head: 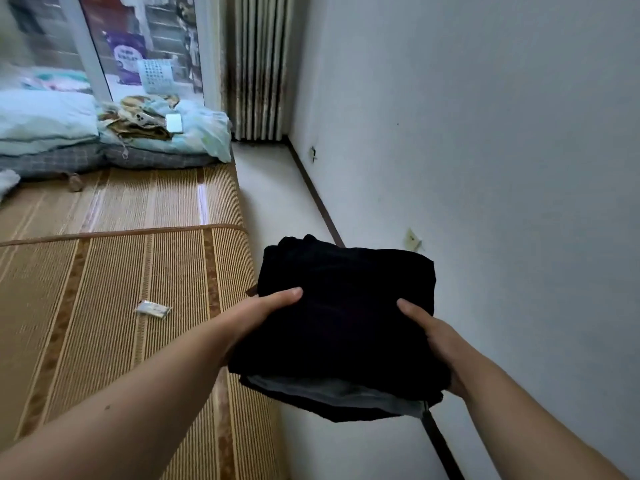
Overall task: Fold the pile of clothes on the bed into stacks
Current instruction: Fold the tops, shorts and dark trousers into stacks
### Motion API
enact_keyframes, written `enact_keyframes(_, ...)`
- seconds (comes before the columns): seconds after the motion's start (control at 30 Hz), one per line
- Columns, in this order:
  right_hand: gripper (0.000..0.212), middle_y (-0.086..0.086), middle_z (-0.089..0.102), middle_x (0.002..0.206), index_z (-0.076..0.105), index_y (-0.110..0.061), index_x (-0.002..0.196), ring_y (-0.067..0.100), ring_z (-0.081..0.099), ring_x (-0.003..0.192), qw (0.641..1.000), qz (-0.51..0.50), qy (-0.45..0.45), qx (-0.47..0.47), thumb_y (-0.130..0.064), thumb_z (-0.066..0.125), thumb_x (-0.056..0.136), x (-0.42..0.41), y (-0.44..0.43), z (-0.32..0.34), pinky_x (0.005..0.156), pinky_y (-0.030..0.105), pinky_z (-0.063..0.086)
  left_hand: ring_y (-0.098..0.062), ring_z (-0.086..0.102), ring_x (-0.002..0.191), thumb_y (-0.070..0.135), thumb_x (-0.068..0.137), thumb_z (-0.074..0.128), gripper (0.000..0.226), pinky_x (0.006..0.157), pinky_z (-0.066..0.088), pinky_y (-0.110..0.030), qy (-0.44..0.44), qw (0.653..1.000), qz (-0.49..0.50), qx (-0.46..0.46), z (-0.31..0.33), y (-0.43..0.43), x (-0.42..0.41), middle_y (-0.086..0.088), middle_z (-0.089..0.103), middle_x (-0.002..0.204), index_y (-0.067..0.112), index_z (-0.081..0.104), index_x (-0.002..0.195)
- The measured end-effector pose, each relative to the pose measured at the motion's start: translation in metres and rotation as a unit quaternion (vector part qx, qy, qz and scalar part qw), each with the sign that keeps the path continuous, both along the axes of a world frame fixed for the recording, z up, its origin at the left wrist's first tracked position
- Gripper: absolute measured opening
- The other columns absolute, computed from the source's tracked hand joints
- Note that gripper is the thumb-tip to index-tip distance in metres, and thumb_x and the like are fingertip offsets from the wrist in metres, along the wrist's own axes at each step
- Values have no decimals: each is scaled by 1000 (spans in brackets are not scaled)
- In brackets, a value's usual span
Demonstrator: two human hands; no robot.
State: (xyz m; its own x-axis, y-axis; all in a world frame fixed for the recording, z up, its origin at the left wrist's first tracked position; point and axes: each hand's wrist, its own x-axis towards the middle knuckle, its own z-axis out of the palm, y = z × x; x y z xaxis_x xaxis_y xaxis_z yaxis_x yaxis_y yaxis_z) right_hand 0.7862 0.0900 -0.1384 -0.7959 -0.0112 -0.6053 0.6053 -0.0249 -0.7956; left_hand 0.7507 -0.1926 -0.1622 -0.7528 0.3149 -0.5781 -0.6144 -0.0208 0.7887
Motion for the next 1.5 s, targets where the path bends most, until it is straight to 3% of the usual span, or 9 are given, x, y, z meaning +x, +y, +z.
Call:
enact_keyframes(0.17,66,11,73,108,60,-14,124,28,71,98,999,42,-2,-8,-51,72,69,-99,27,-14,83,38,54,-27,72,90,53,65,72,80,68,58,-31,4,999,34,0,-11,26,-76,-12,68,110,12,51,130)
enact_keyframes(0.37,73,9,73,110,57,-16,129,26,71,99,996,91,4,-12,-52,73,68,-209,33,-26,82,36,56,-20,74,74,44,75,67,43,52,56,-24,-5,996,81,21,-8,31,-154,-3,76,80,16,59,107)
enact_keyframes(0.6,72,10,73,108,57,-17,127,27,71,98,980,193,-18,-54,-52,75,66,-330,8,-41,80,35,57,-27,73,86,49,71,72,61,61,58,-30,-18,983,180,-27,-9,13,-224,-10,76,94,13,60,119)
enact_keyframes(0.77,69,10,74,103,57,-15,125,27,72,94,960,273,-19,-64,-49,75,68,-429,-23,-51,72,33,59,-27,74,80,48,68,73,61,54,57,-28,-26,963,265,-33,-21,-1,-276,-10,76,88,11,62,114)
enact_keyframes(0.87,63,7,75,100,58,-17,121,25,73,91,948,311,-9,-67,-47,74,69,-476,-43,-52,69,32,59,-30,73,84,48,67,74,60,60,58,-32,-35,950,309,-29,-26,-8,-303,-12,75,92,12,63,113)
enact_keyframes(1.07,64,7,72,111,56,-19,125,24,71,96,929,364,-4,-68,-49,71,70,-549,-101,-57,75,32,58,-29,73,85,49,62,77,66,65,57,-33,-27,926,373,-46,-24,-54,-351,-11,76,93,12,63,115)
enact_keyframes(1.2,77,9,68,119,52,-18,132,28,67,106,923,378,-16,-65,-51,73,66,-590,-146,-72,90,40,55,-30,73,87,47,62,81,67,66,58,-33,-29,919,392,-30,-36,-94,-385,-12,75,96,11,63,116)
enact_keyframes(1.3,87,9,68,120,51,-17,132,29,66,108,921,384,-22,-60,-54,77,58,-636,-187,-92,88,40,56,-32,72,90,43,59,85,69,72,56,-36,-31,922,384,-30,-51,-143,-433,-14,74,100,11,63,116)
enact_keyframes(1.5,86,11,68,119,52,-15,132,30,66,109,922,382,-50,-42,-54,78,60,-737,-259,-119,97,46,51,-28,73,70,34,78,69,33,62,55,-31,-70,917,389,-63,-71,-221,-538,-11,75,79,8,70,98)
